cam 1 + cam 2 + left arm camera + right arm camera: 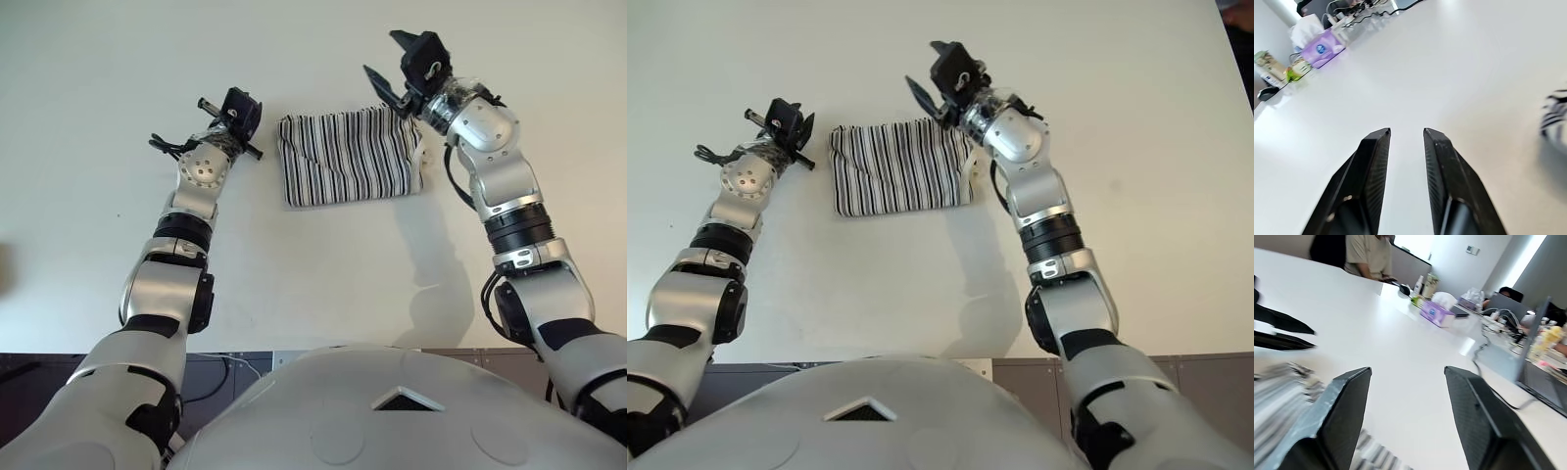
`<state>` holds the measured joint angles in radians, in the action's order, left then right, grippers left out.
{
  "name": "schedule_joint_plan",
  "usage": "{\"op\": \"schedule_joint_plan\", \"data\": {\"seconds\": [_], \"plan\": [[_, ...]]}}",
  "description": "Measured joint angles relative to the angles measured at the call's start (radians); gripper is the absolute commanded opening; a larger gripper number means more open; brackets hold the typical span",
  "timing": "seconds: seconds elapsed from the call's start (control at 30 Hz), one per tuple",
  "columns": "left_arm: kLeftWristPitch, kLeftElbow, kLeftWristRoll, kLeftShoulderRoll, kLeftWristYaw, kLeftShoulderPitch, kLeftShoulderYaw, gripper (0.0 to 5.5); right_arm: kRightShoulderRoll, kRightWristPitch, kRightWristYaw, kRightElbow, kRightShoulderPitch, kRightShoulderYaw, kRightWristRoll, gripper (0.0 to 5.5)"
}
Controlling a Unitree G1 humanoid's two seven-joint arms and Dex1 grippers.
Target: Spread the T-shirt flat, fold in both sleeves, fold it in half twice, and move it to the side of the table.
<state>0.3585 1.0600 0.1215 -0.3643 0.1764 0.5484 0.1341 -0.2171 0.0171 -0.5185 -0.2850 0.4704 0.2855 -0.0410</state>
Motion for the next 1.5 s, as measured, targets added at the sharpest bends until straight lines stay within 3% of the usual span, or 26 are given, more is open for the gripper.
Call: {"op": "schedule_joint_plan", "data": {"seconds": [0.1,0.23,0.4,0.57,0.63,0.7,0.8,1.0,1.07,1.13,1.2,1.33,1.4,1.5], "plan": [[-0.015,-0.025,-0.078,0.019,-0.072,-0.03,-0.099,1.23,0.018,-0.123,-0.084,0.106,-0.107,0.083,-0.03,2.74],[-0.044,-0.186,-0.17,0.1,-0.141,-0.085,-0.199,1.23,0.096,-0.258,0.012,-0.106,-0.065,0.092,0.022,2.74],[-0.127,-0.404,-0.194,0.187,-0.147,-0.202,-0.204,1.23,0.196,-0.377,0.213,-0.339,0.102,-0.141,-0.063,2.74],[-0.181,-0.458,-0.193,0.214,-0.15,-0.227,-0.203,1.23,0.206,-0.379,0.437,-0.603,0.279,-0.48,-0.271,2.74],[-0.191,-0.469,-0.193,0.225,-0.152,-0.229,-0.203,1.23,0.16,-0.3,0.537,-0.711,0.337,-0.675,-0.414,2.74],[-0.195,-0.487,-0.192,0.23,-0.163,-0.243,-0.209,1.23,0.034,-0.196,0.636,-0.801,0.351,-0.855,-0.514,2.74],[-0.196,-0.514,-0.184,0.25,-0.179,-0.257,-0.21,1.23,-0.069,-0.134,0.65,-0.864,0.336,-0.9,-0.515,2.74],[-0.194,-0.561,-0.17,0.301,-0.206,-0.257,-0.205,1.23,-0.133,-0.098,0.555,-0.922,0.33,-0.898,-0.48,2.74],[-0.195,-0.578,-0.162,0.31,-0.223,-0.259,-0.208,1.23,-0.131,-0.079,0.449,-0.878,0.31,-0.887,-0.481,2.74],[-0.2,-0.596,-0.161,0.324,-0.276,-0.253,-0.227,1.23,-0.085,-0.051,0.363,-0.734,0.299,-0.798,-0.437,2.74],[-0.212,-0.608,-0.158,0.341,-0.328,-0.222,-0.246,1.23,-0.012,0.026,0.379,-0.58,0.294,-0.638,-0.292,2.74],[-0.255,-0.718,-0.1,0.401,-0.421,-0.108,-0.206,1.41,0.202,0.146,0.647,-0.256,0.216,-0.253,0.147,2.78],[-0.25,-0.767,-0.05,0.431,-0.417,-0.038,-0.132,1.65,0.306,0.15,0.717,-0.199,0.19,-0.176,0.214,2.78],[-0.235,-0.786,-0.008,0.45,-0.358,-0.022,-0.045,2.04,0.323,0.144,0.744,-0.177,0.163,-0.154,0.246,2.78]]}}
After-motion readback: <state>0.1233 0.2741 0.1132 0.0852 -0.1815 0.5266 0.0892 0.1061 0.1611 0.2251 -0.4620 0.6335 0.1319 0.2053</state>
